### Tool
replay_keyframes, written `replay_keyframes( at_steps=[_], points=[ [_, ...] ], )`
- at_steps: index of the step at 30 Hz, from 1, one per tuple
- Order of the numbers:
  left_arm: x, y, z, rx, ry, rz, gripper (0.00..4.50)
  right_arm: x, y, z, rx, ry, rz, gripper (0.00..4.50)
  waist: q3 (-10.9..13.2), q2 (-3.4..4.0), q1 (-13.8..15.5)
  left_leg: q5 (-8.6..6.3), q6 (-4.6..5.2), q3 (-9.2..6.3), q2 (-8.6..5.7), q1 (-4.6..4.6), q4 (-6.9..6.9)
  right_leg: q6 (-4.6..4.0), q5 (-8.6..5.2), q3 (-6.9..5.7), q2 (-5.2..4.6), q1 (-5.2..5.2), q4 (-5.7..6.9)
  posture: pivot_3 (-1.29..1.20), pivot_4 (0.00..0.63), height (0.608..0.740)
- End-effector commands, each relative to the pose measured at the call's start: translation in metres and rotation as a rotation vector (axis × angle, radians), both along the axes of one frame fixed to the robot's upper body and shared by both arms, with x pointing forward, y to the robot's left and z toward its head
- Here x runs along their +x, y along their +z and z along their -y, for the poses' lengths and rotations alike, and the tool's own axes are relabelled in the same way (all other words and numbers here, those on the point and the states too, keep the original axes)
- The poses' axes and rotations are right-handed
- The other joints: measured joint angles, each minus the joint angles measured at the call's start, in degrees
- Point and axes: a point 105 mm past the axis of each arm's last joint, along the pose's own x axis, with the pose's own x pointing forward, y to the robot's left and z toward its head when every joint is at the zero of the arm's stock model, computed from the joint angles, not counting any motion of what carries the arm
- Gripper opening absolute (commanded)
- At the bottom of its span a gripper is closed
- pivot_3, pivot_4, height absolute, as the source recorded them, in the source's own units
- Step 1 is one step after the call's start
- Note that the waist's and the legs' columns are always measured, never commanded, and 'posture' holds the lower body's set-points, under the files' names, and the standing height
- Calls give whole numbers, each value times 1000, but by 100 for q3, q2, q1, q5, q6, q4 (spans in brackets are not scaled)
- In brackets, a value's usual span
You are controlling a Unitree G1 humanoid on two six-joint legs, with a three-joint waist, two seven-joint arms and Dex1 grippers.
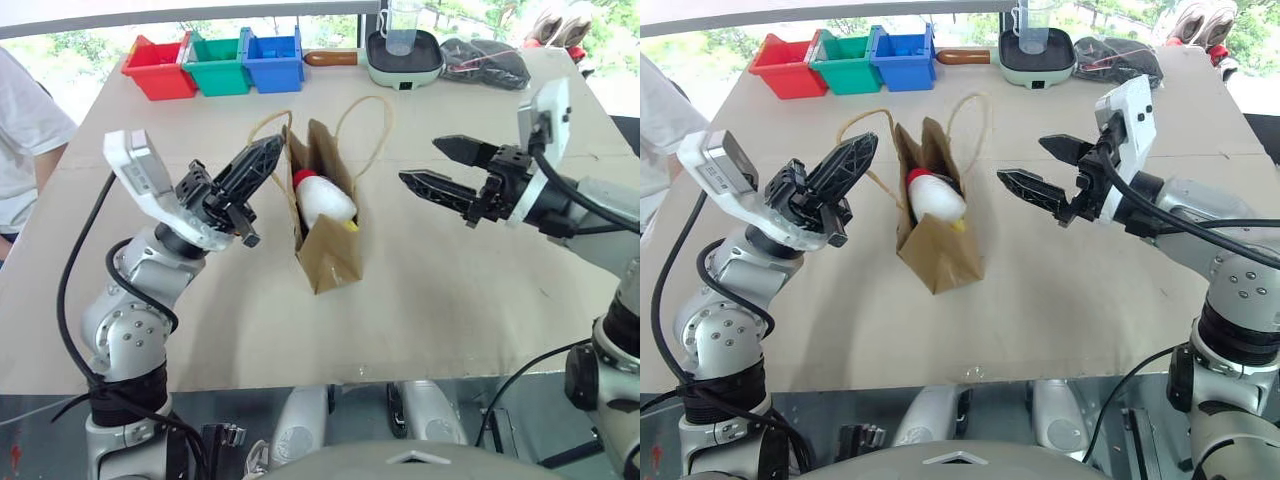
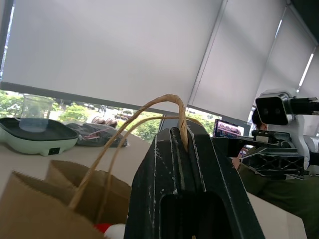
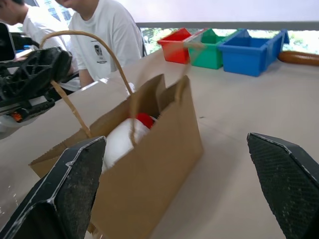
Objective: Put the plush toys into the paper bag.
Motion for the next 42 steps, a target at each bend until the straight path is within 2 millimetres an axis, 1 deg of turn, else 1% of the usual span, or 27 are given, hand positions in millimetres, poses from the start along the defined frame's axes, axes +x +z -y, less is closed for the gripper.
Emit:
replay_keyframes(
  at_steps=[1, 2, 3, 4, 5, 7, 9, 10, 11, 16, 18, 20, 22, 24, 26, 29, 30, 31, 32, 34, 35, 36, 37, 38, 40, 42],
  points=[
    [-1, 5, 5, 35, -31, 40, 0, 13, 5, -27, 65, 34, 6, 4418, 2, 3, -12, 0, 0, 3, 0, 1, 0, 0, 0, 1, 4, 0, 2, 0, 150, 740],
    [0, 5, 4, 42, -32, 42, 0, 14, 10, -34, 91, 61, 11, 3826, 4, 6, -8, 0, -1, 13, 0, 1, -1, 0, 0, 1, 9, -2, 4, 0, 150, 740],
    [1, 5, 3, 47, -33, 46, 0, 13, 12, -41, 95, 90, 17, 3576, 5, 8, -4, 0, -1, 16, 0, 0, 0, -1, 0, 1, 11, -3, 4, 0, 150, 740],
    [2, 5, 3, 52, -35, 50, 0, 12, 12, -47, 91, 110, 18, 2995, 5, 8, 2, 0, -1, 17, 2, 0, 0, 0, 0, 1, 11, -3, 5, 0, 150, 740],
    [3, 6, 3, 56, -37, 54, 0, 13, 11, -51, 84, 121, 19, 2652, 4, 7, 13, 0, -1, 17, 4, -2, 0, -1, 0, -2, 10, -3, 4, 0, 150, 740],
    [4, 7, 3, 61, -41, 60, 0, 15, 10, -55, 87, 125, 18, 1685, 2, 4, 38, 1, -1, 12, 6, -5, 0, -1, 0, -5, 7, -2, -3, 0, 150, 740],
    [6, 9, 3, 71, -44, 72, 0, 18, 12, -57, 106, 121, 31, 558, 2, 3, 41, 1, -1, 0, 2, -9, 1, 0, 0, -3, -3, -2, -6, 0, 150, 740],
    [7, 13, 0, 71, -41, 79, 0, 17, 17, -57, 136, 128, 45, 350, 2, 3, 39, 1, -1, -2, 0, -11, 1, 0, 0, -2, -4, -3, -7, 0, 150, 740],
    [9, 16, -2, 69, -36, 88, 0, 15, 24, -56, 169, 143, 57, 47, 2, 3, 37, 1, -1, -3, -1, -12, 2, 0, 0, -2, -5, -4, -6, 0, 150, 740],
    [33, 40, -21, 102, -19, 150, 0, -10, 57, -42, 301, 213, 145, 47, 4, 6, 45, 1, -1, -20, -3, -12, 2, 0, 0, -20, 0, -3, 0, 0, 150, 740],
    [44, 45, -22, 138, -33, 171, 0, -15, 65, -35, 316, 191, 166, 47, 4, 6, 27, 1, -1, -22, -13, -12, 1, 0, 0, -24, 2, -2, -1, 0, 150, 740],
    [50, 46, -22, 165, -46, 183, 0, -18, 68, -32, 314, 167, 172, 47, 4, 6, 10, 1, -1, -20, -17, -11, 0, 0, 0, -22, 1, -2, -3, 0, 150, 740],
    [72, 35, -13, 279, -46, 173, 0, -24, 62, -25, 284, 112, 174, 47, 4, 6, 7, 1, -1, -19, -17, -11, -2, 0, 0, -21, 1, -3, -2, 0, 150, 740],
    [85, 27, -8, 351, -48, 163, 0, -28, 58, -23, 266, 86, 170, 47, 4, 6, 20, 1, -2, -20, -19, -14, -4, -1, -1, -30, 1, -3, -2, 0, 150, 740],
    [90, 19, -5, 365, -66, 148, 0, -28, 50, -25, 242, 67, 149, 47, 4, 6, 2, 1, -1, -18, -21, -16, -4, -1, -1, -30, -1, -3, -4, 0, 150, 740],
    [99, -2, -1, 412, -67, 122, 0, -22, 30, -26, 173, -2, 114, 47, 4, 6, -23, 1, -1, -12, -19, -12, -4, 0, -1, -12, -5, -5, -4, 0, 150, 740],
    [99, -4, -1, 406, -76, 99, 0, -19, 22, -22, 144, -29, 106, 47, 4, 6, -19, 1, 0, -11, -17, -13, -4, 0, -1, -11, -4, -7, -4, 0, 150, 740],
    [96, 0, -3, 365, -102, 83, 0, -20, 14, -19, 123, -34, 92, 47, 5, 5, -14, 1, 0, -12, -14, -14, -4, 0, -1, -10, -3, -9, -3, 0, 150, 740],
    [94, 3, -4, 335, -122, 74, 0, -21, 8, -17, 110, -34, 84, 444, 6, 2, -6, 1, 0, -16, -11, -17, -4, 0, -1, -13, -3, -10, -4, 0, 150, 740],
    [77, 8, -7, 309, -214, 71, 682, -34, 5, -16, 93, 21, 91, 954, 6, 3, -8, 1, 0, -21, -5, -26, -1, 0, -1, -18, -4, -12, -6, 0, 150, 740],
    [73, 11, -13, 281, -207, 59, 965, -42, 3, -13, 70, 45, 92, 1453, 6, 2, -19, 1, 0, -20, -3, -26, -1, 0, -1, -17, -5, -12, -6, 0, 150, 740],
    [69, 13, -19, 256, -194, 41, 1257, -49, 0, -9, 46, 68, 89, 1772, 6, 3, -22, 1, 0, -17, -2, -26, -1, 0, -1, -14, -5, -13, -6, 0, 150, 740],
    [67, 14, -25, 234, -174, 18, 1753, -54, -3, -5, 20, 83, 86, 2272, 7, 4, -14, 1, 1, -15, -1, -26, -1, 0, -1, -10, -5, -15, -5, 0, 150, 740],
    [63, 14, -31, 215, -166, -11, 2232, -59, -5, -1, 0, 99, 82, 2615, 7, 4, -13, 0, 1, -17, 1, -24, -3, 1, -2, -11, -12, -14, -6, 0, 150, 740],
    [46, 9, -42, 198, -182, -75, 2660, -69, -7, 11, -24, 121, 66, 2615, 7, 4, -10, 0, 2, -19, 5, -23, -2, 1, -2, -14, -12, -11, -9, 0, 150, 740],
    [27, -7, -48, 248, -181, -143, 3581, -79, -12, 20, -65, 147, 44, 2615, 7, 3, -18, -3, 6, -15, 6, -16, -5, 2, -2, -9, -18, -4, -11, 0, 150, 740]
  ],
)
